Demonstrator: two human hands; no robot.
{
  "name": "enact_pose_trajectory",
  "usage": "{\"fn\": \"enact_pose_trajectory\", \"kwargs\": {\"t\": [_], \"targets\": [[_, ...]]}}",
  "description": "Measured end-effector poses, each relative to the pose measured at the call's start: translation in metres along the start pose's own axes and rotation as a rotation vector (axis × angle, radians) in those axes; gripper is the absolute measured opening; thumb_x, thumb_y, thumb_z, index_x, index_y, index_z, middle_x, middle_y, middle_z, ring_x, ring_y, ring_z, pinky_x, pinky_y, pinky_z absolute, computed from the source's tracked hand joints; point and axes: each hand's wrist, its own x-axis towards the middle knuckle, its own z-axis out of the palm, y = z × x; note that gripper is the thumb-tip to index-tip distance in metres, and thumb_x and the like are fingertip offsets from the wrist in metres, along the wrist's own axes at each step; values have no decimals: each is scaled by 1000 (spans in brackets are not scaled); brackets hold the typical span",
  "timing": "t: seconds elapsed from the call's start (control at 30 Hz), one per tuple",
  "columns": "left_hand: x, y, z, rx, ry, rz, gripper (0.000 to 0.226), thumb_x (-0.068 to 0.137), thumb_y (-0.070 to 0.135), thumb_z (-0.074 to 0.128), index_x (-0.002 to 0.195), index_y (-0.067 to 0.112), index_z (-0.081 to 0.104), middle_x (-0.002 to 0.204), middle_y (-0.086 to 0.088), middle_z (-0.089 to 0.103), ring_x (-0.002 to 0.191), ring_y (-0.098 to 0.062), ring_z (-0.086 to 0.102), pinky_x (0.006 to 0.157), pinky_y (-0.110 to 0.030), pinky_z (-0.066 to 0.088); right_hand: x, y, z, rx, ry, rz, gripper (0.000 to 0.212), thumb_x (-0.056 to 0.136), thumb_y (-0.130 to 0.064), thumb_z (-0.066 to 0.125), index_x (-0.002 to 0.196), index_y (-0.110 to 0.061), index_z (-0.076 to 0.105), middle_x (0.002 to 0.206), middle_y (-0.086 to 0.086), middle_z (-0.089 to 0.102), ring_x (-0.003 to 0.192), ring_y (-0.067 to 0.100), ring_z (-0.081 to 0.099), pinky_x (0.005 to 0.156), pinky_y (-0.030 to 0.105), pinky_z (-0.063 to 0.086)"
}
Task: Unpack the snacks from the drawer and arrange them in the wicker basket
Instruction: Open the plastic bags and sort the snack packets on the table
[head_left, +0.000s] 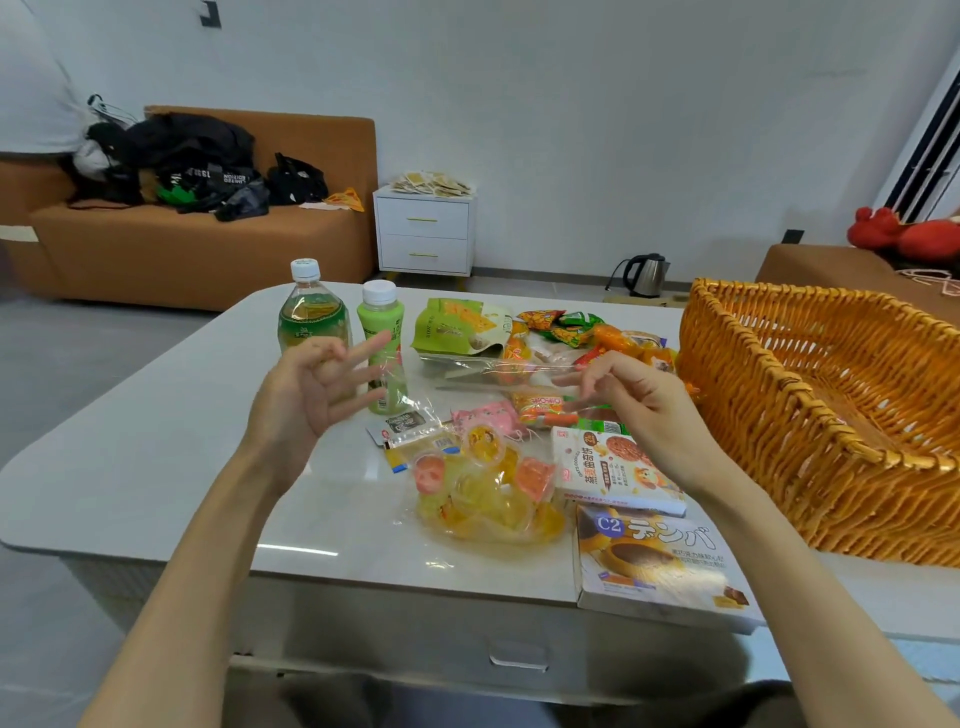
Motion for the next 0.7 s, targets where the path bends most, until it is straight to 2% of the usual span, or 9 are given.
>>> {"fn": "enact_pose_trajectory", "kwargs": {"t": [0.07, 0.13, 0.2, 0.3, 0.43, 0.53, 0.6, 0.63, 0.7], "targets": [[1, -4, -2, 4, 9, -23, 26, 95, 40, 43, 95, 15, 50, 120, -3, 68, 104, -23, 68, 79, -32, 58, 1, -2, 1, -47, 21, -14, 27, 102, -5, 37, 86, -9, 58, 108, 5, 69, 99, 17, 69, 80, 54, 55], [1, -11, 3, 75, 13, -46, 62, 72, 60, 63, 116, 18, 50, 119, 1, 68, 99, -19, 69, 81, -31, 57, 0, -3, 3, -91, 42, -15, 27, 102, -7, 37, 86, -13, 59, 104, 9, 69, 94, 15, 70, 77, 56, 54], [-1, -17, 14, 183, -17, -41, 78, 56, 66, 72, 119, 23, 55, 114, 5, 70, 99, -15, 69, 86, -30, 54, -1, -4, 5, -147, 54, -49, 27, 102, -14, 38, 86, -23, 58, 99, 8, 70, 87, 18, 71, 71, 60, 52], [-2, -24, 30, 308, -45, -22, 52, 79, 51, 71, 117, 17, 65, 105, 8, 73, 101, -10, 68, 92, -30, 51, -1, -5, 6, -249, 64, -102, 24, 99, -19, 37, 86, -30, 55, 92, -4, 70, 75, 35, 66, 61, 54, 52], [0, -27, 36, 132, -3, -50, 22, 92, 22, 60, 108, 11, 68, 100, -3, 75, 99, -14, 70, 86, -21, 55, -4, -9, 4, -355, 91, -102, 22, 95, 0, 44, 84, -12, 59, 71, -15, 60, 52, 7, 49, 47, 14, 29], [0, -28, 34, 122, -6, -68, 19, 95, 25, 55, 106, 16, 68, 104, -1, 74, 102, -14, 69, 84, -21, 55, -4, -4, 1, -432, 90, -56, 21, 91, -12, 40, 80, -16, 58, 75, 2, 68, 52, 10, 48, 46, 18, 31], [-2, -27, 31, 124, 15, -54, 23, 96, 27, 54, 110, 15, 67, 107, 0, 73, 103, -14, 68, 84, -21, 55, -4, -4, -7, -467, 128, 19, 21, 86, -22, 36, 74, -28, 52, 96, 3, 73, 50, 10, 48, 48, 30, 39], [-2, -27, 30, 125, 18, -40, 25, 96, 27, 54, 113, 14, 67, 108, 0, 73, 102, -14, 69, 82, -20, 55, -3, -7, -10, -471, 163, 42, 19, 85, -24, 36, 73, -30, 49, 107, 0, 72, 56, 6, 52, 52, 29, 41], [-5, -27, 32, 123, 23, -28, 25, 95, 25, 56, 114, 14, 67, 109, 0, 73, 101, -14, 69, 81, -19, 55, -3, -20, -7, -498, 254, 36, 14, 84, -25, 37, 77, -29, 48, 122, -7, 65, 92, 4, 54, 70, 23, 41]]}}
